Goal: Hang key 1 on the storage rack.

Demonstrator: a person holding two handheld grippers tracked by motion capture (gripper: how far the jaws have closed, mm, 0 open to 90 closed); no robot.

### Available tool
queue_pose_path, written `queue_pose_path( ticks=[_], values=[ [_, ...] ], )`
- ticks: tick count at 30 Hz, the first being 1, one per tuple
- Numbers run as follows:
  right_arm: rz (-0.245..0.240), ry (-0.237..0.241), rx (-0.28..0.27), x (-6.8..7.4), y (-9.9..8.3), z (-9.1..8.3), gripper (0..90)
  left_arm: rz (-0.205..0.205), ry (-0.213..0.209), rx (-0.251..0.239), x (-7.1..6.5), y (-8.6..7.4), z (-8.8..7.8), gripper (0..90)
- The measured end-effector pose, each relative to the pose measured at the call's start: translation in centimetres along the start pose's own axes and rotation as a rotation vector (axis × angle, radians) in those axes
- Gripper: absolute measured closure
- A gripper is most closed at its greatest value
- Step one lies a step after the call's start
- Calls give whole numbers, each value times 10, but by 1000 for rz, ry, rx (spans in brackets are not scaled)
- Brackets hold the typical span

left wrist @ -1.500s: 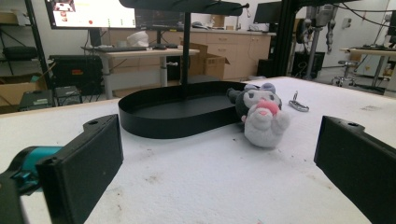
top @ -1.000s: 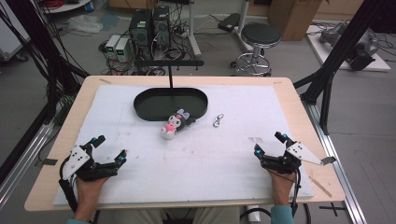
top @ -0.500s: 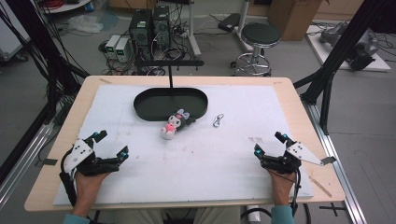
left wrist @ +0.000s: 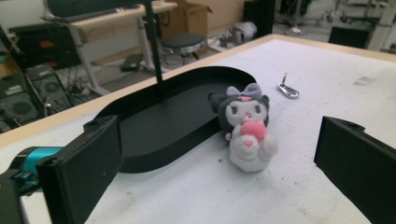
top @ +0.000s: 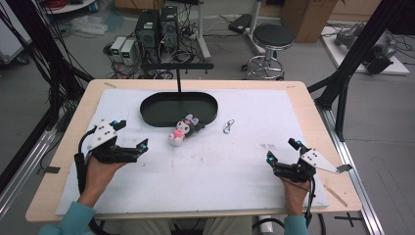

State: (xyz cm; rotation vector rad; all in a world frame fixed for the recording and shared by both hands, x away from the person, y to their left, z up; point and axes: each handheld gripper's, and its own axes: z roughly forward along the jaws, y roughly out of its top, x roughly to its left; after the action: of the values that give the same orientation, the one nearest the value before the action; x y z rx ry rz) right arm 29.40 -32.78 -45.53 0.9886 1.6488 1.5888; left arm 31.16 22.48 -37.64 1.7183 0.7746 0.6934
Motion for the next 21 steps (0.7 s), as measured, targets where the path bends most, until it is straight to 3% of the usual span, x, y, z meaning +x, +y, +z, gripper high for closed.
queue_pose_path(
  ticks=[2,10,21],
  values=[
    [1,0,2,0,0,0,7,4,-25,34,-1,9,9,17],
    [-1,0,0,0,0,0,7,-1,-55,149,-5,28,36,17],
    [0,3,-2,0,0,0,7,15,-75,283,-10,33,68,17]
  ],
)
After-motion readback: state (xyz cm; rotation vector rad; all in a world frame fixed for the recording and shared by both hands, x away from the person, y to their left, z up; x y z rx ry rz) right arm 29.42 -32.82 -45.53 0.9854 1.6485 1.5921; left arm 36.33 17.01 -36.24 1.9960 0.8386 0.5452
